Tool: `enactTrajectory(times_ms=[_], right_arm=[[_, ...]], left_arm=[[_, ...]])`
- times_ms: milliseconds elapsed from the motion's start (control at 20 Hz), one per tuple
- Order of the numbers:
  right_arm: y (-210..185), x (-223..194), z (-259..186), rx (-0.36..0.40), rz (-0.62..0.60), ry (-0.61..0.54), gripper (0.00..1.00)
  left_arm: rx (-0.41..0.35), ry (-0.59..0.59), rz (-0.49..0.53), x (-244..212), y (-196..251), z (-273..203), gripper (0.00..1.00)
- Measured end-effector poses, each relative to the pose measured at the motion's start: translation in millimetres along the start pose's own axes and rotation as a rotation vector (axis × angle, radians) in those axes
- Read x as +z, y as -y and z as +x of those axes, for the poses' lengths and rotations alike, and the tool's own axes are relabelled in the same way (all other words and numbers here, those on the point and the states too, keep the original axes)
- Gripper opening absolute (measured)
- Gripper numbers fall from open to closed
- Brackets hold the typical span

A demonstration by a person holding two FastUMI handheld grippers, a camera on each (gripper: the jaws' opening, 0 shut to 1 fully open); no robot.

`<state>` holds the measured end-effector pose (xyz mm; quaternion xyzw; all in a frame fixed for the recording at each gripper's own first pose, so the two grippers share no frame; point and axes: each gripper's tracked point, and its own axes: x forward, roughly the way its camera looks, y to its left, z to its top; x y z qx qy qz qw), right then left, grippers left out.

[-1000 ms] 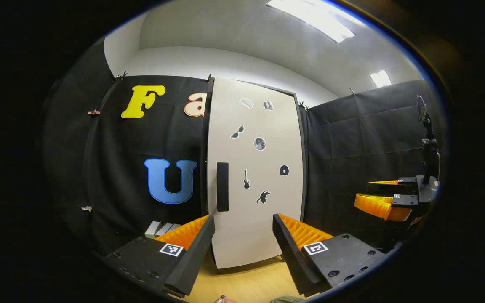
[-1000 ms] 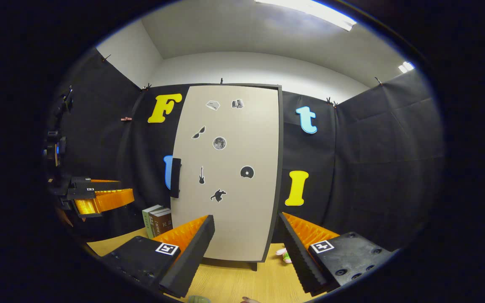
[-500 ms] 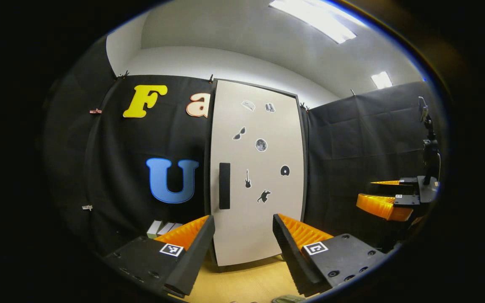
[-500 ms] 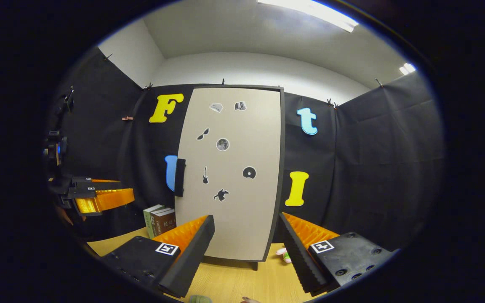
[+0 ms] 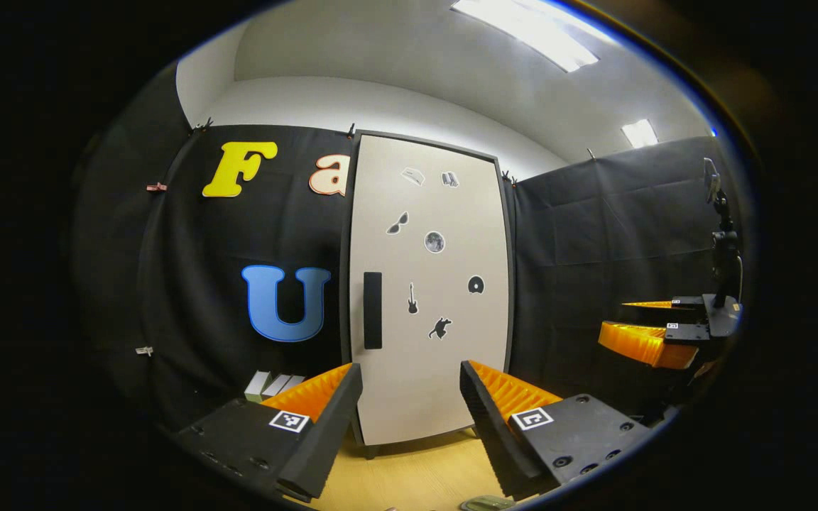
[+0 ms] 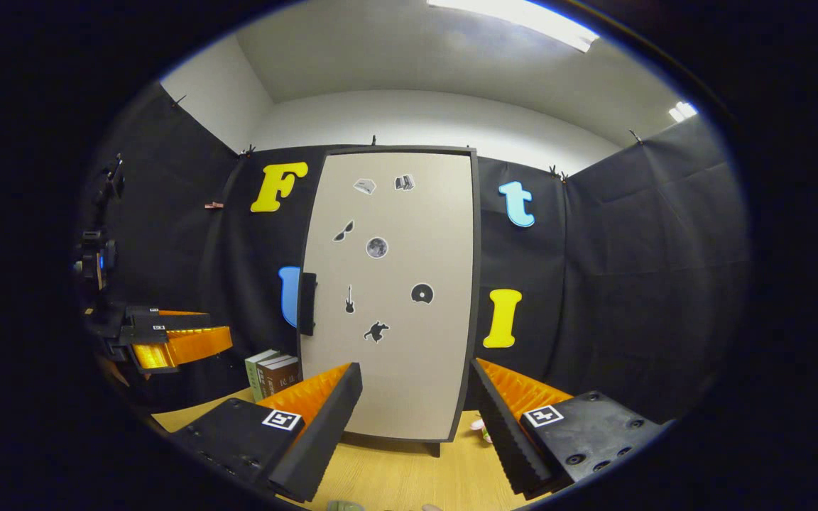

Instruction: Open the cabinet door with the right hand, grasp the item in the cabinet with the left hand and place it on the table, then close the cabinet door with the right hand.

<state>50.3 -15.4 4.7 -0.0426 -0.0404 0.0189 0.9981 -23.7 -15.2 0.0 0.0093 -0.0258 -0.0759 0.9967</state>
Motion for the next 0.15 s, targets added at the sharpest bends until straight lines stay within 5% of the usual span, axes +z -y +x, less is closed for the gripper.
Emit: enactTrajectory(times_ms=[150], right_arm=[[0.3, 0.0, 0.2, -0.002, -0.008, -0.002, 0.97]], left_arm=[[-0.003, 0.006, -0.002, 2.0, 1.7, 0.5, 0.88]])
